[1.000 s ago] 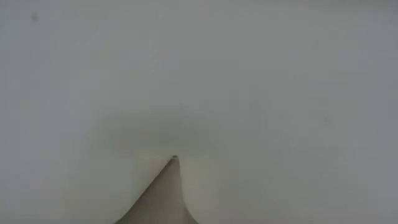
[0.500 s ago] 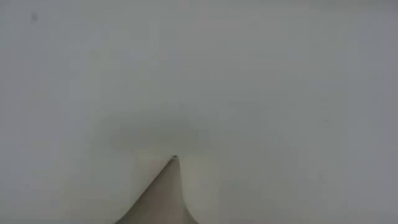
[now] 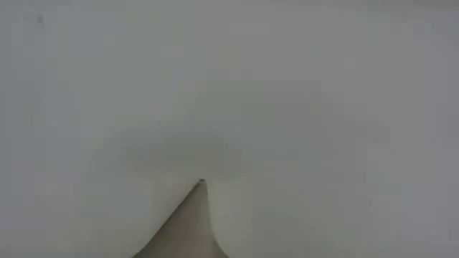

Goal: Sort silverware
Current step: Put the knife into the silverware tray

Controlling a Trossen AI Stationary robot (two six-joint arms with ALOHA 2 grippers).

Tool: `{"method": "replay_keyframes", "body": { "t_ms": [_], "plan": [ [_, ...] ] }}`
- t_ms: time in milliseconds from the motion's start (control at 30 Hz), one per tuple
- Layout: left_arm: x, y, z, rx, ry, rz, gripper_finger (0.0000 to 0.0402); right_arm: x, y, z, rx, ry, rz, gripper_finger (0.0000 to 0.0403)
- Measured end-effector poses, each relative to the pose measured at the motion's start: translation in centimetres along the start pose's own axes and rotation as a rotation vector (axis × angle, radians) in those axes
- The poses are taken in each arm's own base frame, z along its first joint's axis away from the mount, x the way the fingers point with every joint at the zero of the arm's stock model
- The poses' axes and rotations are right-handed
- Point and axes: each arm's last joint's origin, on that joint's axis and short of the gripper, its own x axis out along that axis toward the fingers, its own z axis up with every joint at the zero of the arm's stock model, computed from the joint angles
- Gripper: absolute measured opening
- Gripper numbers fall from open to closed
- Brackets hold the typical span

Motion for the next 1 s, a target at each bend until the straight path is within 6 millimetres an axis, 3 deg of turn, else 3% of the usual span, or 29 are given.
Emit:
{"method": "replay_keyframes", "body": {
  "t_ms": [200,333,500,600,800,1000],
  "plan": [
    [0.0,-0.1,-0.6,0.004,0.063,-0.028,0.0145,0.0,0.0,0.1,-0.015,-0.011,0.002,0.0],
    [-0.1,-0.4,-0.9,-0.048,0.098,-0.126,0.0145,0.0,0.0,0.3,0.232,-0.038,0.031,0.0],
    [0.0,-0.4,-1.0,-0.109,0.119,-0.15,0.0145,0.0,-0.3,0.8,0.421,-0.099,0.025,0.0],
    [0.1,-0.4,-0.8,-0.229,0.112,-0.139,0.0145,0.0,-0.4,1.0,0.498,-0.125,0.021,0.0],
    [0.6,-0.3,2.1,-0.201,0.08,-0.086,0.0145,0.0,-1.0,1.7,0.572,-0.194,-0.052,0.0],
    [2.4,0.0,4.5,-0.111,0.243,0.055,0.0145,0.1,-1.3,2.4,0.632,-0.274,-0.064,0.0]
  ]
}}
